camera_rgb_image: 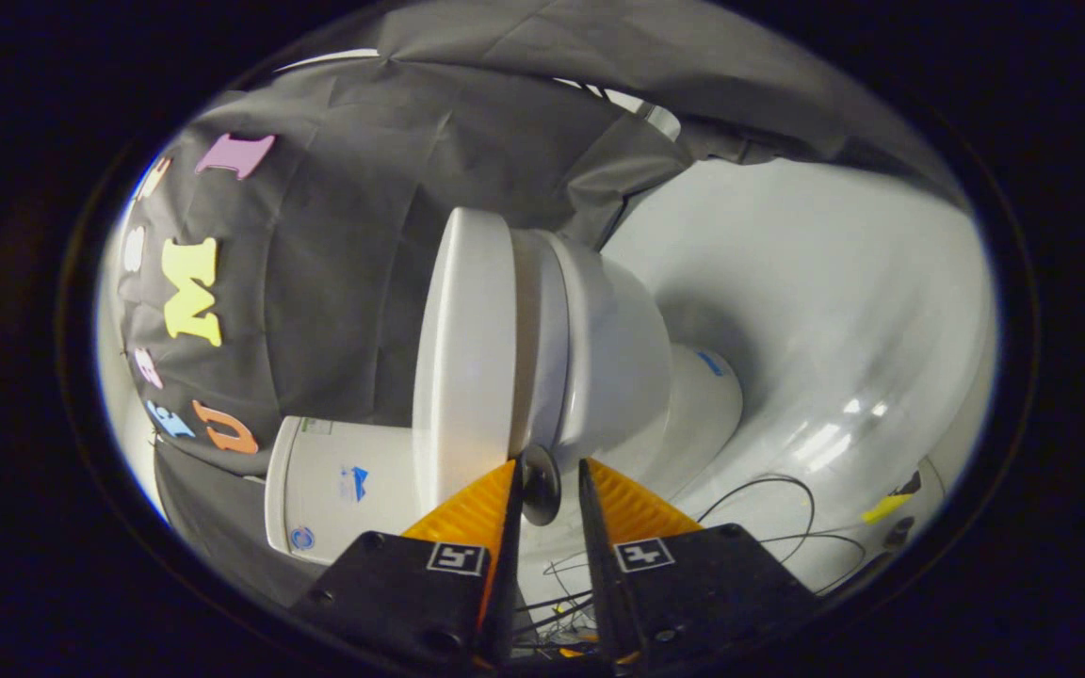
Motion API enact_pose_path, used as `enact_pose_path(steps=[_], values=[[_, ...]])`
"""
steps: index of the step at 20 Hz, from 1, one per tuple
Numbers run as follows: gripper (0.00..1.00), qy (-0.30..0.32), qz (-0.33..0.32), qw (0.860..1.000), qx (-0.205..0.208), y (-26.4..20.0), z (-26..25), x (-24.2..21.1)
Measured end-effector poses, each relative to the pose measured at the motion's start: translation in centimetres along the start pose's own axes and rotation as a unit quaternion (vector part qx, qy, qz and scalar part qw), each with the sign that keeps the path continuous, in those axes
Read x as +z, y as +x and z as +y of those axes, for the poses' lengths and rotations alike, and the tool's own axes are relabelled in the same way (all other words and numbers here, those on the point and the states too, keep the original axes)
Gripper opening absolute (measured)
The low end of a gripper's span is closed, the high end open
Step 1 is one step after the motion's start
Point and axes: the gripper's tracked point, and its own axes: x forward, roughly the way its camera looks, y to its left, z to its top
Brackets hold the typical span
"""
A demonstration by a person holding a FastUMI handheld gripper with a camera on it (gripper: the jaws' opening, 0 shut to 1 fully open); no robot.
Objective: Open the toilet lid.
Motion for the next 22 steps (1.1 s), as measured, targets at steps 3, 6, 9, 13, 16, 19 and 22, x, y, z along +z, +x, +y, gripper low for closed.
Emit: enact_pose_path(steps=[3, 6, 9, 13, 16, 19, 22], values=[[0.20, -0.012, -0.001, 1.000, -0.004, -0.2, 0.0, 0.2], [0.15, -0.003, 0.002, 1.000, 0.001, -0.3, 0.0, 0.4], [0.14, 0.015, 0.003, 1.000, 0.002, -0.1, 0.2, 0.3], [0.13, 0.012, -0.009, 1.000, -0.011, 0.0, 0.6, 0.3], [0.11, -0.010, -0.016, 0.999, -0.040, -0.3, 0.7, 0.3], [0.10, -0.031, -0.018, 0.998, -0.043, -0.4, 1.3, 0.2], [0.09, -0.008, -0.022, 1.000, -0.010, -1.0, 2.6, 0.6]])
